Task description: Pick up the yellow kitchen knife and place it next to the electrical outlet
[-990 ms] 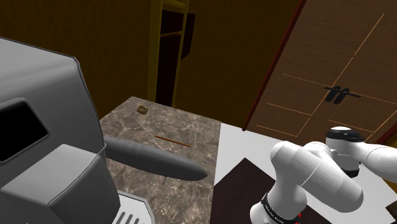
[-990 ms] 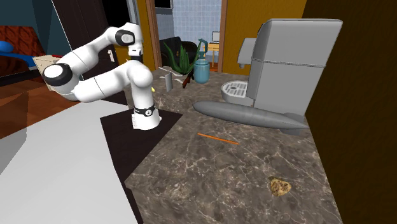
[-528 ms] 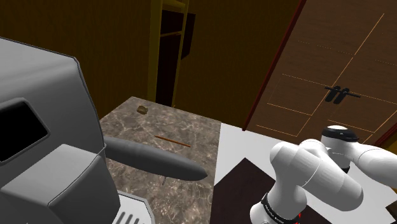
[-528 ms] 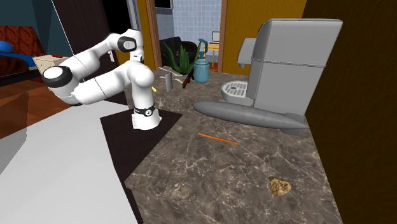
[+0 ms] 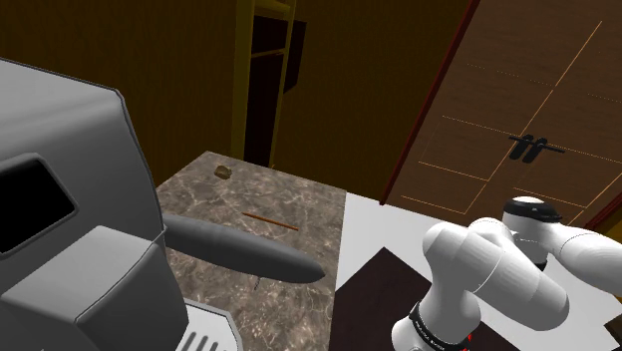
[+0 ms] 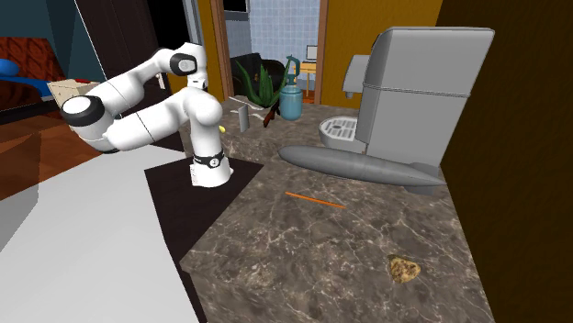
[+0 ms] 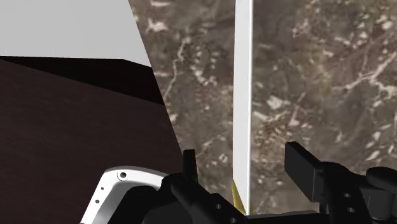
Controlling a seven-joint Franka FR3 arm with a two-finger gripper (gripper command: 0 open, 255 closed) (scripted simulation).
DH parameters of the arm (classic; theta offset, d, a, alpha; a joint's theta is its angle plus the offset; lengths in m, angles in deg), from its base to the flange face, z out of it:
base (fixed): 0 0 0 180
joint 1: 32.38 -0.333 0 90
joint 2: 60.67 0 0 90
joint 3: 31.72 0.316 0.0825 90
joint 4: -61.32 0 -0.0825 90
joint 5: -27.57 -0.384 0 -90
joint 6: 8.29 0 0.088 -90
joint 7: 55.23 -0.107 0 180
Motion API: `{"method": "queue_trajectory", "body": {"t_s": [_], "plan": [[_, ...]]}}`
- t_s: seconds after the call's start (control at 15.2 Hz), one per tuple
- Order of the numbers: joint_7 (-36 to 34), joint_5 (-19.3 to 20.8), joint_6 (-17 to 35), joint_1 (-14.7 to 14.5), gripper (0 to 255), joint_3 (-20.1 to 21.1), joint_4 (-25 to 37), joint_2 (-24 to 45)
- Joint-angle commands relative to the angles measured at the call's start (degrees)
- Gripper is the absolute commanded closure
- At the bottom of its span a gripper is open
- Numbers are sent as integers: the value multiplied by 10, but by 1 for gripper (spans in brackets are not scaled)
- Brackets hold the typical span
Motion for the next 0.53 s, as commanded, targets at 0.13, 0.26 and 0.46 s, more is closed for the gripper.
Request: {"method": "queue_trajectory", "body": {"t_s": [0.13,0.26,0.46], "plan": [[0,0,0,0,0,0,0,0],[7,26,-6,15,0,-27,12,6],[23,91,-21,55,0,-97,49,27]]}}
